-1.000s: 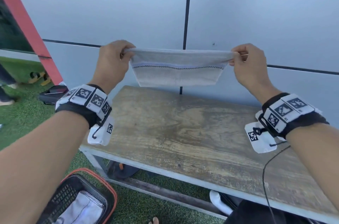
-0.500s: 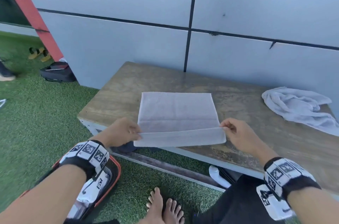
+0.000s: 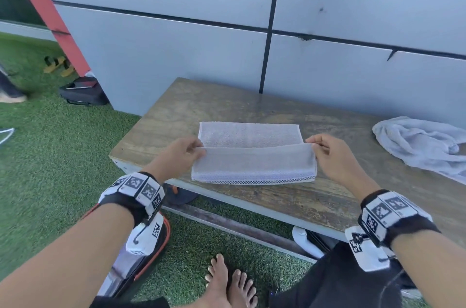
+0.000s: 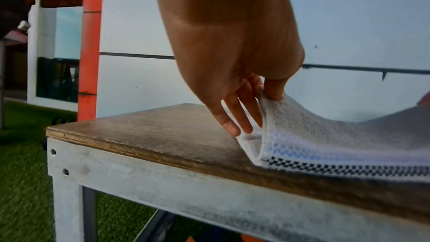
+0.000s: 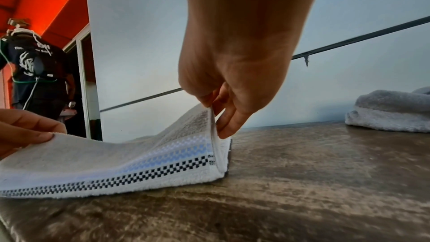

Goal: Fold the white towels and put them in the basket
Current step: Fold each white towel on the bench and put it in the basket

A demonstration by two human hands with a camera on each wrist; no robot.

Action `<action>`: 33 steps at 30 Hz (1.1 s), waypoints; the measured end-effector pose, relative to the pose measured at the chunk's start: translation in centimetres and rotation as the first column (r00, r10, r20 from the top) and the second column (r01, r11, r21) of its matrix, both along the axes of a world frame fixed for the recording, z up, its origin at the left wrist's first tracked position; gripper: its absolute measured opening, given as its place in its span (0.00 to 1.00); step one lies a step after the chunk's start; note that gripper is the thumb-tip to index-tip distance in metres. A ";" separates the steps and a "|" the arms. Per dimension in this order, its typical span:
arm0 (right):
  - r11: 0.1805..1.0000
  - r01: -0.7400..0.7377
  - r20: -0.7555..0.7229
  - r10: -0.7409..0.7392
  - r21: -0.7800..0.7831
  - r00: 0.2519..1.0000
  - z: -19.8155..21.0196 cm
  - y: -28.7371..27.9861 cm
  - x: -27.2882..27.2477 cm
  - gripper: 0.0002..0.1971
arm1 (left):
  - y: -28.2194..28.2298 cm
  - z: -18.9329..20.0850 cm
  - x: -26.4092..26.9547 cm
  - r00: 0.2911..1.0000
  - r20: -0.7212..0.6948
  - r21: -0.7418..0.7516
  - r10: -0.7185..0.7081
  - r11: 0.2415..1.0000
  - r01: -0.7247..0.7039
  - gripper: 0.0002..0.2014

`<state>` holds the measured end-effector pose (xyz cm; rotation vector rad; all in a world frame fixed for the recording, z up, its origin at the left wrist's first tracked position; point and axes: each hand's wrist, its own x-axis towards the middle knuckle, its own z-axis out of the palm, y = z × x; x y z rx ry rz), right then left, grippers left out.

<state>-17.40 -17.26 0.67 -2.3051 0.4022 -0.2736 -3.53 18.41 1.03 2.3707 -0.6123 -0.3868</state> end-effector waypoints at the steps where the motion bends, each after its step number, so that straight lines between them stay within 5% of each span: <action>1: 0.999 -0.025 -0.031 0.025 -0.026 0.999 -0.4 -0.1 0.3 0.10 | -0.1 -0.3 -0.1 0.999 -0.018 0.046 -0.028 0.999 0.029 0.07; 8: 0.998 -0.062 -0.169 0.064 0.018 0.983 -0.5 -0.9 0.5 0.12 | 0.4 -0.1 0.9 0.988 -0.148 0.044 -0.043 0.998 0.050 0.14; 16: 0.994 0.104 -0.046 -0.105 -0.021 0.993 0.2 -1.6 6.5 0.10 | -3.2 -0.2 6.7 0.985 0.061 -0.061 0.164 0.985 -0.160 0.10; 33: 0.951 0.131 -0.158 -0.180 -0.282 0.971 -3.1 -1.7 11.3 0.10 | -5.6 -3.7 10.0 0.936 0.225 0.134 0.271 0.943 -0.305 0.08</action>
